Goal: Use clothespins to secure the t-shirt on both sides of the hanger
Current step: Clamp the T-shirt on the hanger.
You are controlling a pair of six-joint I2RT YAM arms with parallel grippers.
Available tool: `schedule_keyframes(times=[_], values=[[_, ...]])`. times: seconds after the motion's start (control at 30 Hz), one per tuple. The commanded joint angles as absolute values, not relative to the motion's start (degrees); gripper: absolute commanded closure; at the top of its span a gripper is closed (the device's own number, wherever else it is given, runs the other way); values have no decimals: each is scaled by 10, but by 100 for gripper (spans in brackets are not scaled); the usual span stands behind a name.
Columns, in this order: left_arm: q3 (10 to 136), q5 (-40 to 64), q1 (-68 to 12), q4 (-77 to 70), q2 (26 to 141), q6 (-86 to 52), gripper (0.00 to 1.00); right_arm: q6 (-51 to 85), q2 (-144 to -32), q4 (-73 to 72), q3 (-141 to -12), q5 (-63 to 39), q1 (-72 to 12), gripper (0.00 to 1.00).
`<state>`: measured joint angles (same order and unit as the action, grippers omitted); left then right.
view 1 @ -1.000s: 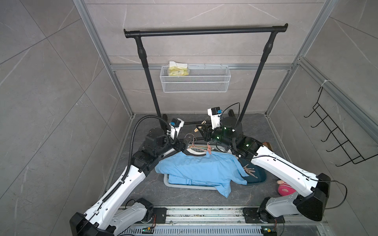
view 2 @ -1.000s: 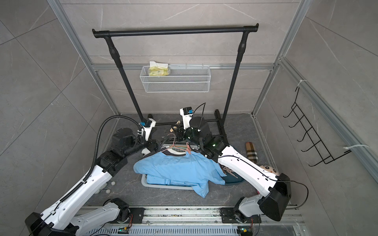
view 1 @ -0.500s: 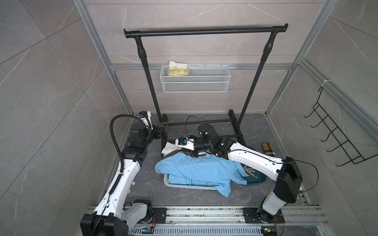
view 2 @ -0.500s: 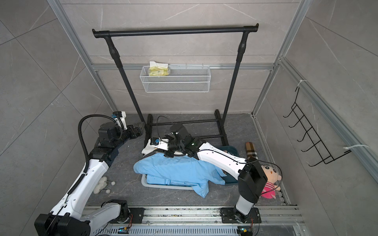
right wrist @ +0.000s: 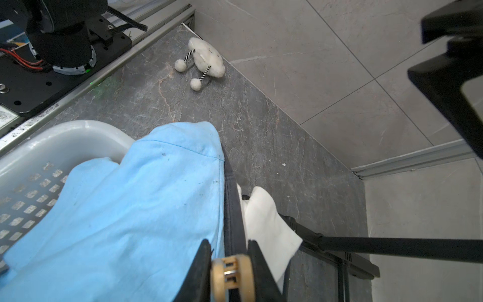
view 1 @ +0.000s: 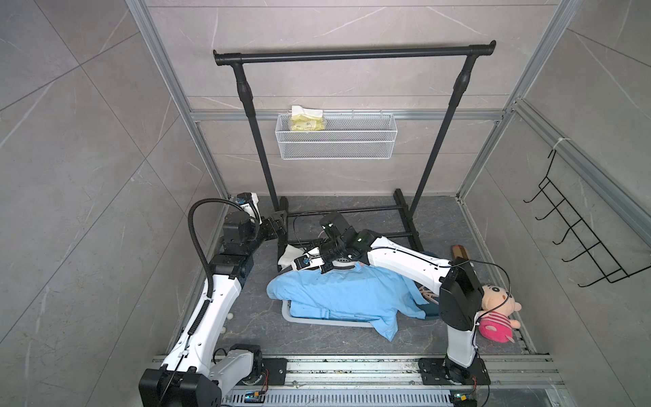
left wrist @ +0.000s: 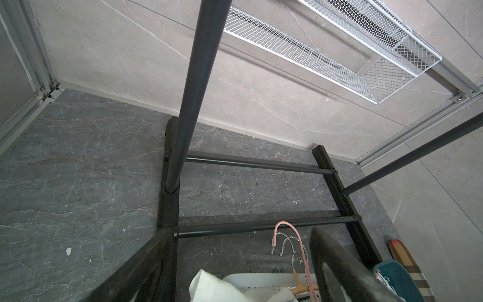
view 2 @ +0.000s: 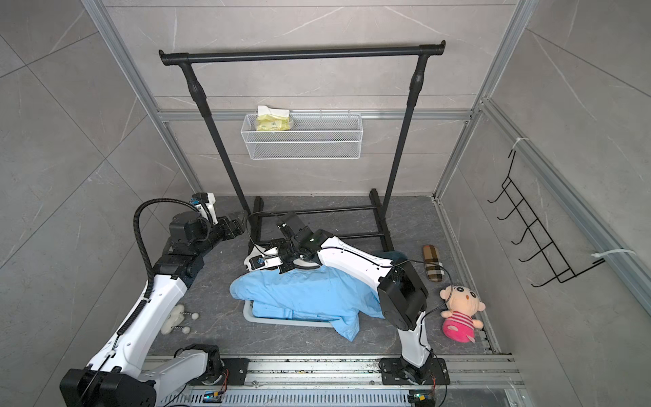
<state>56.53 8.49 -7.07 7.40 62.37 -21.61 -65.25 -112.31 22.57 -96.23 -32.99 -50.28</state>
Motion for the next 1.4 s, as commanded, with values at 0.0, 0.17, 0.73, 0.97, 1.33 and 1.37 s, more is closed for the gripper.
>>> schedule_keyframes(times=[0.0,0.17,0.73,0.97,1.33,1.37], values=[[565,83,-67,56,620,-207,15,-692,-1143,281,-989,-336,-501,100],[565,85,-67,56,620,-206,15,-699,-1157,310,-1010,-328,-499,100],[561,88,-67,49,628,-205,15,-657,-1179,244,-1003,-247,-499,100],[562,92,-66,48,630,-206,15,-661,-1167,241,-986,-239,-499,59],[558,77,-66,49,619,-189,15,-471,-1082,138,-966,-191,-499,36],[558,74,-66,50,617,-189,15,-445,-1073,128,-963,-171,-498,37]])
